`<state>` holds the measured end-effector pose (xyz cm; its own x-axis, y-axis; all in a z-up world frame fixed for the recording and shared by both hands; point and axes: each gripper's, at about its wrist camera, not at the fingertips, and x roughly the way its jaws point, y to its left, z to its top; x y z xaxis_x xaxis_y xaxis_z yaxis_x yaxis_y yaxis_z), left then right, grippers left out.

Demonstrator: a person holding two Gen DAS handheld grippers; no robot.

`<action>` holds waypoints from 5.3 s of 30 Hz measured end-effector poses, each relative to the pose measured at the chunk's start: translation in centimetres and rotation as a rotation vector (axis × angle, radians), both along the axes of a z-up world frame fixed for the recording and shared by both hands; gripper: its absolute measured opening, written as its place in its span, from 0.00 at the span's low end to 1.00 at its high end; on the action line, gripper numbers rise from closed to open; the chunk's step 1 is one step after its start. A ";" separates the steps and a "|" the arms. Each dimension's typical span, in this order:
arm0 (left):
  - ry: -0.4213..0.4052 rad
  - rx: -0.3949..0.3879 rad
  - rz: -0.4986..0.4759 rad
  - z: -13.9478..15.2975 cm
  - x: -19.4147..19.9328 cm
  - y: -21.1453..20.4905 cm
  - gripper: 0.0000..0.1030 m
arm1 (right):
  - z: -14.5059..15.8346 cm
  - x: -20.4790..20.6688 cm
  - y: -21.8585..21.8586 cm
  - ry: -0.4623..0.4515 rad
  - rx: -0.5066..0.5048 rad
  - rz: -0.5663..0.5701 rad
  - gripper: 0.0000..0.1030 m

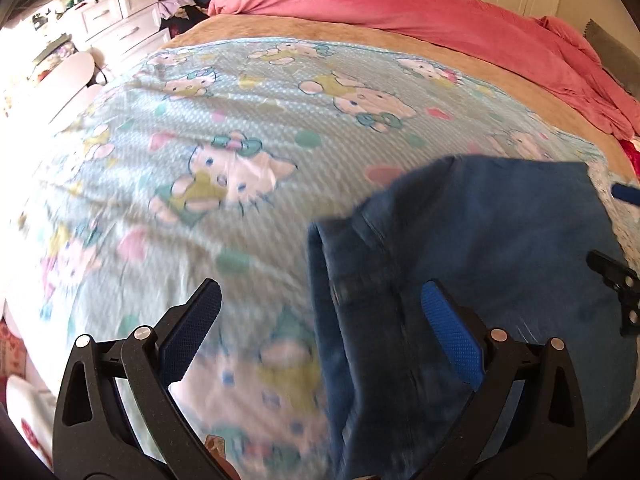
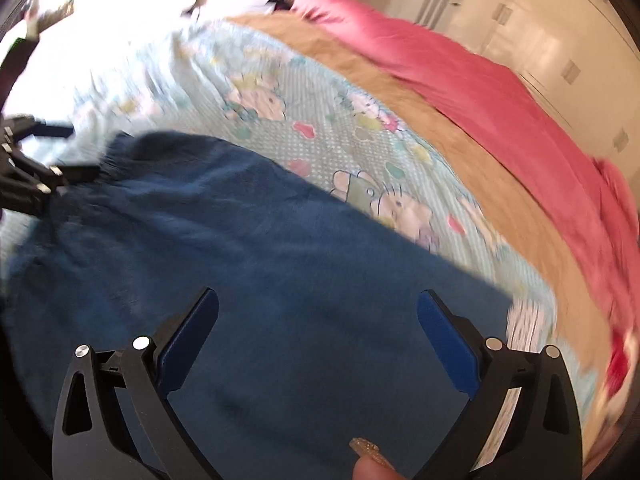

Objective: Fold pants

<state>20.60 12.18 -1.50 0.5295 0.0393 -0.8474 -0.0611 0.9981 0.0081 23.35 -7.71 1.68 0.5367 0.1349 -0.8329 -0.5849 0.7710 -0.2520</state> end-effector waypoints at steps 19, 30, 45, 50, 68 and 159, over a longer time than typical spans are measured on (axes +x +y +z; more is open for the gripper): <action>-0.081 -0.099 -0.166 -1.0 3.8 -0.8 0.28 | -4.2 10.2 4.4 0.176 -0.049 0.194 0.94; -0.216 -0.062 -0.228 2.5 0.0 -2.0 0.26 | -2.1 4.1 3.7 0.062 0.079 0.238 0.04; -0.208 -0.070 -0.295 3.7 -9.0 -1.7 0.26 | 3.9 -12.8 -0.8 0.028 0.293 0.235 0.03; -0.154 -0.071 -0.309 2.0 -12.2 -1.5 0.27 | 2.7 -18.0 0.0 0.068 0.300 0.252 0.03; -0.070 -0.169 -0.214 0.6 -17.8 3.1 0.29 | -1.6 -23.5 0.9 0.125 0.305 0.192 0.03; -0.023 -0.307 -0.615 -2.7 -14.8 -19.6 0.47 | 2.2 -3.8 -18.1 0.113 0.367 -0.553 0.13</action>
